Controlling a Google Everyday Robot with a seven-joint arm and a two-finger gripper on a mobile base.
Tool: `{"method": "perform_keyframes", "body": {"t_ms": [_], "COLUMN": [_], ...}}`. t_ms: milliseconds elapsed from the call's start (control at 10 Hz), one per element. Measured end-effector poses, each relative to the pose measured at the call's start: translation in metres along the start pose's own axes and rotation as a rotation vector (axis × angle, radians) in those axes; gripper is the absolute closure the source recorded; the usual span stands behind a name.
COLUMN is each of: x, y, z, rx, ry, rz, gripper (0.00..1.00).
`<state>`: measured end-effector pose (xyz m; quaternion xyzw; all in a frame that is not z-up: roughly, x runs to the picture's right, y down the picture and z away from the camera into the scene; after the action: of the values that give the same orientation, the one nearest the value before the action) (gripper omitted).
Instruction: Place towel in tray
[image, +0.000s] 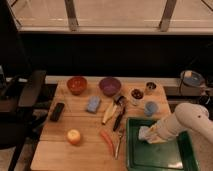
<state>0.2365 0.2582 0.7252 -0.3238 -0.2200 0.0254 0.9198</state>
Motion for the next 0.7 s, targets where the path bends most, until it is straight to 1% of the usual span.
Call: {"method": "perform_keyframes", "body": {"t_ms": [500, 600, 700], "x": [0.003, 0.0031, 0.0027], "y": [-0.0015, 0.0002, 0.0001], "z": [-0.0021, -0.0003, 0.0001], "rx": [0.005, 0.003, 0.004], "ry": [0.006, 0.01, 0.011], "rz": [0.005, 0.0, -0.005], "gripper": [0.69, 0.76, 0.86]}}
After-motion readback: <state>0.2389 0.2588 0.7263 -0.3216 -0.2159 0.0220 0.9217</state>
